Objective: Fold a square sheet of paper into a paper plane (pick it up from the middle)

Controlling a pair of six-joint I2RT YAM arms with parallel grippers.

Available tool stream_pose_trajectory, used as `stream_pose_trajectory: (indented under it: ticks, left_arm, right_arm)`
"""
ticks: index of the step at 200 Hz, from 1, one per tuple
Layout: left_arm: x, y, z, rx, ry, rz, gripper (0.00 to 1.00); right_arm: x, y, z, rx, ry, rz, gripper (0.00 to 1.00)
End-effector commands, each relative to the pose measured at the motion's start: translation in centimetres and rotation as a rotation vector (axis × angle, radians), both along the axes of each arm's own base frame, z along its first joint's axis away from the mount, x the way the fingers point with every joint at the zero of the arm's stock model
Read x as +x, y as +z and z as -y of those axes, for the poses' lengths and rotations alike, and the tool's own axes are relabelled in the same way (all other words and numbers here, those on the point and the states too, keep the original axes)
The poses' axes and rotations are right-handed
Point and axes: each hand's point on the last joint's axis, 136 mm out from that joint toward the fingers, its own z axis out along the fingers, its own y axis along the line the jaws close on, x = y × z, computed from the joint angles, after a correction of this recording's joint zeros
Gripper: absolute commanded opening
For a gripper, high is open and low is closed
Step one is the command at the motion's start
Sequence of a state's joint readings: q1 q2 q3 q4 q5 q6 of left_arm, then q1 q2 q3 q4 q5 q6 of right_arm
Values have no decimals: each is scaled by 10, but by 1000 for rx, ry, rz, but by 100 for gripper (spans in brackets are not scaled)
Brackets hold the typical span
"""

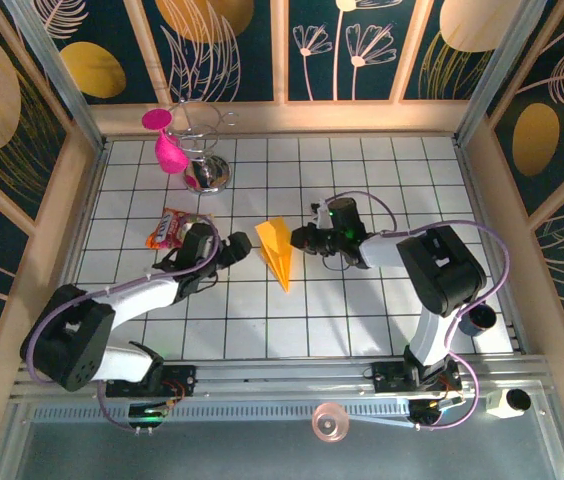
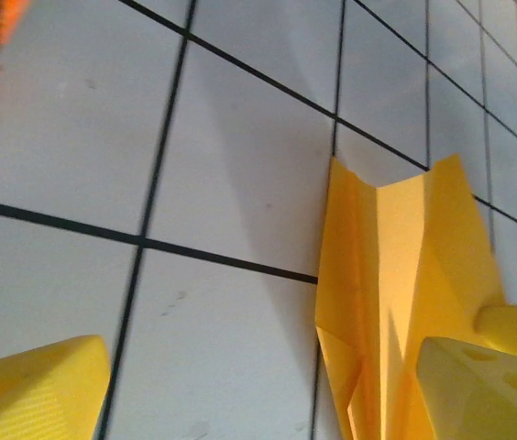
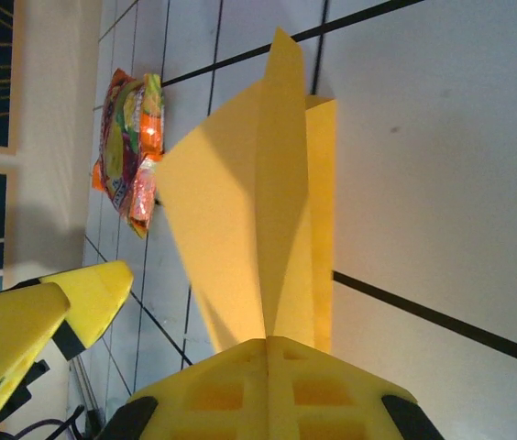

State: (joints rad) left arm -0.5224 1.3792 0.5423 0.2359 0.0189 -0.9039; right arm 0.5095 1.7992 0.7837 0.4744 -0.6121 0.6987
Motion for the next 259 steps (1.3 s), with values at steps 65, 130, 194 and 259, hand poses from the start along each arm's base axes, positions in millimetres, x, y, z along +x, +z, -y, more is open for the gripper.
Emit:
stream_pose_trajectory:
  ticks: [65,130,194,259]
  left_arm:
    - [10,5,57,-203,-183,-51,62]
    - [15,-1,86,-267,-276,-90,43]
    - [22,-28,95,-216,-295,-159,30]
    - [26,-35,104,-224,-322,-175,18]
  right_arm:
    - [3,-14,23,16,-27,-17,1]
    - [2,-15,24,20,-27,-17,2]
    - [4,-14,24,21,-26,-16,1]
    - [6,-13,25,24,-28,-19,1]
